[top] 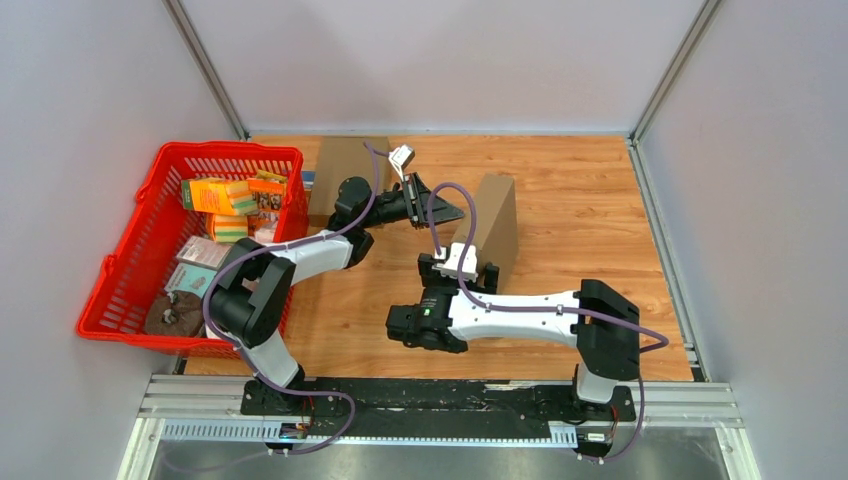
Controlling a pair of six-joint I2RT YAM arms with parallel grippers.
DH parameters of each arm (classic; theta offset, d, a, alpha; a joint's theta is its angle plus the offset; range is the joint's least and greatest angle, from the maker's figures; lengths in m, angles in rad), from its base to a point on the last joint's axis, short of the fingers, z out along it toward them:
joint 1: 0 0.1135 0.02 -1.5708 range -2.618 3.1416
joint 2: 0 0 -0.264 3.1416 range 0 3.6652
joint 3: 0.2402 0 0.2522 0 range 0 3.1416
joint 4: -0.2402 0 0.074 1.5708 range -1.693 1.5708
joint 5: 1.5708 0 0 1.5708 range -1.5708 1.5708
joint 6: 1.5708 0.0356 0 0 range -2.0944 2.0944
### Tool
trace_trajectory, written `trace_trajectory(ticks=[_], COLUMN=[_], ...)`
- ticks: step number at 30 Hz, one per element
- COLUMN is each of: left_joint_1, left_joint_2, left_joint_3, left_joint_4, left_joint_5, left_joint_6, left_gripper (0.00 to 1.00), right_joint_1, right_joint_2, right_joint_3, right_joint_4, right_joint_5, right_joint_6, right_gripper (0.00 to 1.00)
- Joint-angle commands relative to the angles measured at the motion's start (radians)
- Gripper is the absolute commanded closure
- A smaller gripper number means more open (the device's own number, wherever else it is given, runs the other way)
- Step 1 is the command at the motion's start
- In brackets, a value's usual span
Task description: Fold the paper box
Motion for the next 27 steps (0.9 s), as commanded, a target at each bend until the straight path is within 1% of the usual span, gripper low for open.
trace_trajectory(ticks=[1, 4, 7, 8, 9, 10, 11, 12, 13, 15, 16, 18, 19, 22, 25, 27], left_joint_1=[-0.037, -0.041, -0.044, -0.044, -0.044, -0.044, -0.044, -0.044, -0.044, -0.046, -0.049, -0.054, -0.061, -0.084, -0.106, -0.112], left_joint_2=[0.011, 0.025, 0.033, 0.034, 0.036, 0.036, 0.038, 0.039, 0.038, 0.03, 0.028, 0.03, 0.03, 0.018, 0.018, 0.019], left_joint_3=[-0.031, -0.018, -0.01, -0.008, -0.007, -0.007, -0.007, -0.007, -0.007, -0.01, -0.007, 0.001, 0.002, 0.005, 0.019, 0.025], left_joint_4=[-0.117, -0.117, -0.118, -0.118, -0.12, -0.121, -0.123, -0.124, -0.126, -0.127, -0.13, -0.133, -0.133, -0.137, -0.144, -0.147], left_joint_5=[0.083, 0.081, 0.078, 0.08, 0.078, 0.078, 0.077, 0.075, 0.075, 0.068, 0.066, 0.065, 0.062, 0.051, 0.046, 0.046], left_joint_6=[0.062, 0.057, 0.056, 0.056, 0.057, 0.057, 0.059, 0.057, 0.057, 0.057, 0.059, 0.054, 0.051, 0.047, 0.048, 0.048], left_gripper=[0.75, 0.75, 0.75, 0.75, 0.75, 0.75, 0.75, 0.75, 0.75, 0.75, 0.75, 0.75, 0.75, 0.75, 0.75, 0.75], right_joint_1=[0.01, 0.057, 0.085, 0.087, 0.088, 0.087, 0.064, 0.065, 0.053, 0.022, 0.015, -0.002, -0.002, -0.001, -0.021, -0.048], right_joint_2=[-0.022, -0.05, -0.146, -0.189, -0.34, -0.434, -0.553, -0.718, -0.769, -0.778, -0.74, -0.703, -0.677, -0.645, -0.628, -0.623], right_joint_3=[0.044, 0.032, -0.044, -0.078, -0.21, -0.304, -0.401, -0.501, -0.559, -0.531, -0.508, -0.496, -0.483, -0.477, -0.499, -0.512], right_joint_4=[-0.307, -0.29, -0.221, -0.045, 0.129, 0.358, 0.848, 0.991, 1.014, 0.919, 0.876, 0.893, 0.873, 0.909, 0.952, 0.963], right_joint_5=[0.078, 0.06, 0.038, -0.012, -0.041, -0.093, -0.297, -0.321, -0.334, -0.33, -0.325, -0.356, -0.347, -0.324, -0.289, -0.304], right_joint_6=[0.056, 0.005, -0.102, -0.204, -0.589, -0.827, -1.024, -1.112, -1.107, -1.076, -1.081, -1.122, -1.106, -1.113, -1.177, -1.223], right_gripper=[0.0, 0.0, 0.0, 0.0, 0.0, 0.0, 0.0, 0.0, 0.0, 0.0, 0.0, 0.0, 0.0, 0.0, 0.0, 0.0])
